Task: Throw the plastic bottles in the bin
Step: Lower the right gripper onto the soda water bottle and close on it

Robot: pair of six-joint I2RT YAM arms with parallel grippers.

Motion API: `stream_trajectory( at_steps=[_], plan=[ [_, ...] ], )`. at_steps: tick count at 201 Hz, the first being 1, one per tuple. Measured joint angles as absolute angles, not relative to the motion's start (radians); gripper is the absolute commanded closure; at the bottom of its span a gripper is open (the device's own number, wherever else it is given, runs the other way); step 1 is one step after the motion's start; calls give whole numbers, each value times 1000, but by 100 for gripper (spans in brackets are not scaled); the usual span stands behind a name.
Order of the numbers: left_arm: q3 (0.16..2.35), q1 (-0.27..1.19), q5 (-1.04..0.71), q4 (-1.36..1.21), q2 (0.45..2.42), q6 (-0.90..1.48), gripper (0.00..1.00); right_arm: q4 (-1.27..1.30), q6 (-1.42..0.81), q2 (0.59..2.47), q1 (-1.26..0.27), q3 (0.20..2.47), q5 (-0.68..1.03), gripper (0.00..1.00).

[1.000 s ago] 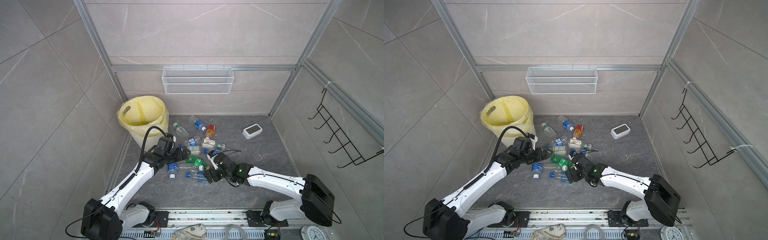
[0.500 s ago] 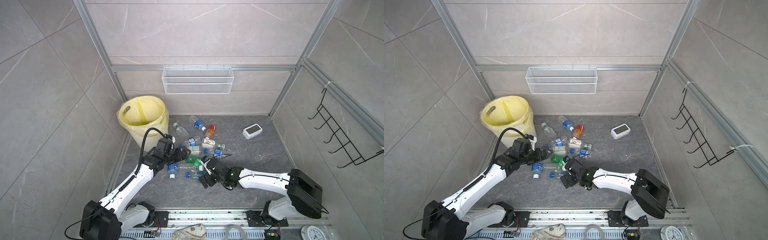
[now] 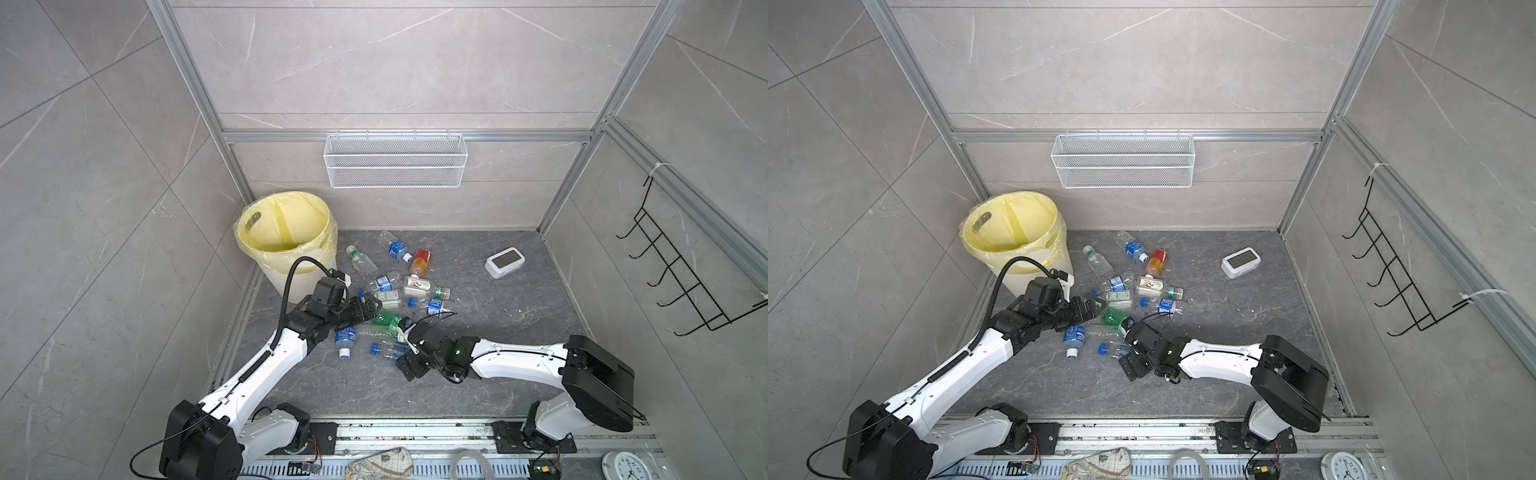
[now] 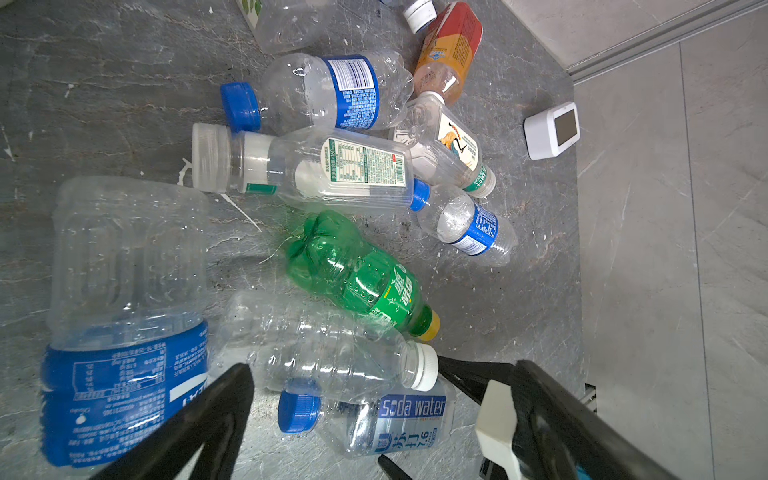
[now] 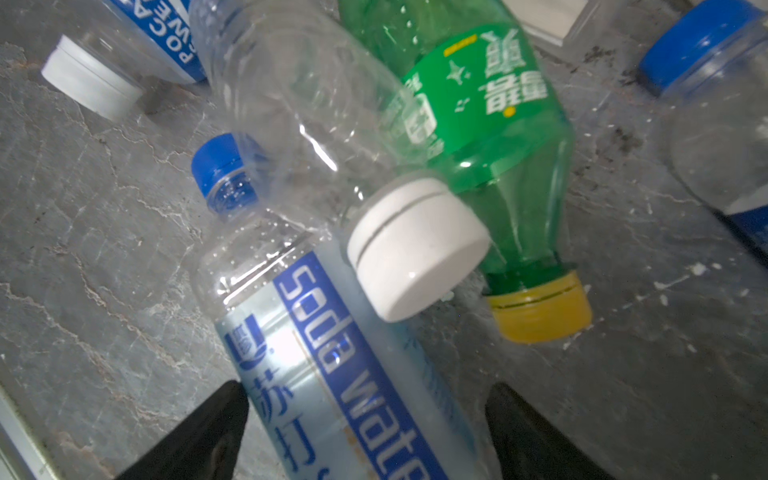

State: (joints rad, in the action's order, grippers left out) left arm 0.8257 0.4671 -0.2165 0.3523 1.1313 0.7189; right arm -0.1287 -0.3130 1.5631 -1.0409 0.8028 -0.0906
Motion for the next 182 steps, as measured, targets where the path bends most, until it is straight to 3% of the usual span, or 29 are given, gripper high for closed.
stream_trajectory(
  at_steps=[46,100,182],
  plan=[
    [823,467,-216,350,1131,720,0,-129,-314,1594,-1049,802,-91,15],
    [815,467,-216,346,1131,723,0,-122,-317,1602,-1055,801,-90,28],
    [807,467,-213,334,1129,731,0,-133,-317,1589,-1060,800,-91,34]
  ],
)
